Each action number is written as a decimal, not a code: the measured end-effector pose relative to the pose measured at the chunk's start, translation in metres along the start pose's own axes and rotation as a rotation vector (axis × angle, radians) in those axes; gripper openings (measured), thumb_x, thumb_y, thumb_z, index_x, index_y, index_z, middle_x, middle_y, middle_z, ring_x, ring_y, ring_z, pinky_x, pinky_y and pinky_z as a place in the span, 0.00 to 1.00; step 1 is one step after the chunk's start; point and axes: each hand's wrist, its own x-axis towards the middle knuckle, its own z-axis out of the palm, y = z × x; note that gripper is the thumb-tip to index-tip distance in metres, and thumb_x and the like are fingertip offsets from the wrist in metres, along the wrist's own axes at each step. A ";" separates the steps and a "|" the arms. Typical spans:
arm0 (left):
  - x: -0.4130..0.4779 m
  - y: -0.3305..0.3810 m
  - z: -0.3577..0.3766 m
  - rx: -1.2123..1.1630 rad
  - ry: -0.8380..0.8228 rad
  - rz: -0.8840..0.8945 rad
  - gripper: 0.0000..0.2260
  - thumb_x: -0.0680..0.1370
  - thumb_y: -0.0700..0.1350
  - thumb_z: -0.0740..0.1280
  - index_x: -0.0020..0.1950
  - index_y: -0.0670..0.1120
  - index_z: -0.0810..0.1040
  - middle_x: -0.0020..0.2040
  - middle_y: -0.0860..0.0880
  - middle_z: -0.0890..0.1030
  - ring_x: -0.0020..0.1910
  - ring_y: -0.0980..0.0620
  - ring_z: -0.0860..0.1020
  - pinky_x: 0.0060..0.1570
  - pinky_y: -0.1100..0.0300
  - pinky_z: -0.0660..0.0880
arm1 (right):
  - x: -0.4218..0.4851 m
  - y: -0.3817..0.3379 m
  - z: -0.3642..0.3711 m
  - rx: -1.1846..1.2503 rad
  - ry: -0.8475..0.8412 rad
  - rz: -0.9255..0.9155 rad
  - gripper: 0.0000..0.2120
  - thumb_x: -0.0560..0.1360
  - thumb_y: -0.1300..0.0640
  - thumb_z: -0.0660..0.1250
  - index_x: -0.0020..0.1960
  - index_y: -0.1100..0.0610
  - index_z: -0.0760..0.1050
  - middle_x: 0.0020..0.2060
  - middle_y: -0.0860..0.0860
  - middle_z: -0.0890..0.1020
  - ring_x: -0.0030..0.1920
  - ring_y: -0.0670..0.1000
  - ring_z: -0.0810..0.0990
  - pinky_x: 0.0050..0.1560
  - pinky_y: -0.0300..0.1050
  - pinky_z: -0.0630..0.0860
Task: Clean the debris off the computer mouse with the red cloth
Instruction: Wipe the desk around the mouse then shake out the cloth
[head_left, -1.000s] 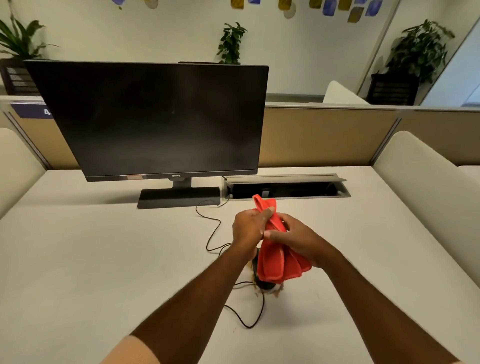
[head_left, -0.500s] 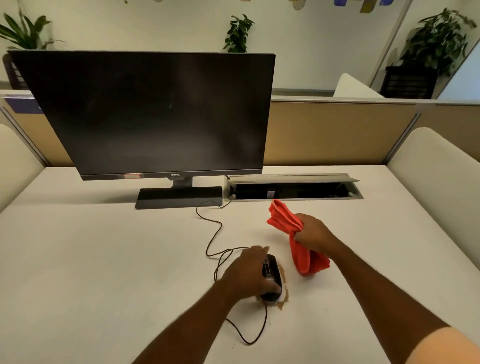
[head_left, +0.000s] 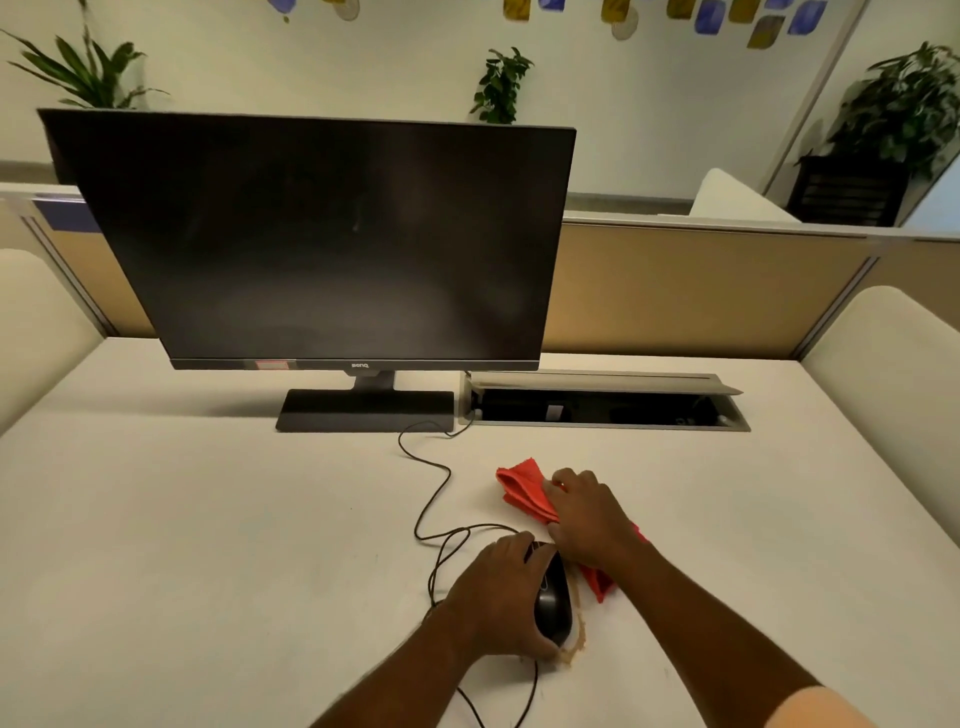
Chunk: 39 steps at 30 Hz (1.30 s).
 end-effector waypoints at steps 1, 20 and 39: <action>-0.001 0.000 0.001 -0.007 0.004 -0.001 0.45 0.61 0.67 0.74 0.71 0.53 0.60 0.65 0.50 0.69 0.61 0.49 0.68 0.59 0.55 0.69 | 0.001 0.000 -0.001 0.015 0.003 -0.007 0.28 0.78 0.54 0.63 0.76 0.54 0.60 0.71 0.53 0.67 0.65 0.55 0.67 0.63 0.48 0.68; -0.012 -0.031 -0.057 -0.202 0.261 -0.058 0.44 0.62 0.67 0.71 0.73 0.56 0.56 0.65 0.53 0.68 0.60 0.54 0.67 0.53 0.59 0.76 | -0.012 -0.008 0.005 0.519 -0.106 -0.274 0.21 0.78 0.52 0.65 0.69 0.39 0.69 0.59 0.46 0.78 0.58 0.44 0.70 0.64 0.52 0.68; 0.031 -0.020 -0.038 -0.175 0.234 -0.227 0.45 0.67 0.66 0.70 0.76 0.51 0.54 0.70 0.46 0.64 0.66 0.46 0.65 0.61 0.50 0.72 | -0.051 -0.020 0.017 0.609 -0.167 -0.325 0.20 0.73 0.45 0.66 0.64 0.44 0.74 0.58 0.47 0.78 0.49 0.32 0.73 0.47 0.21 0.67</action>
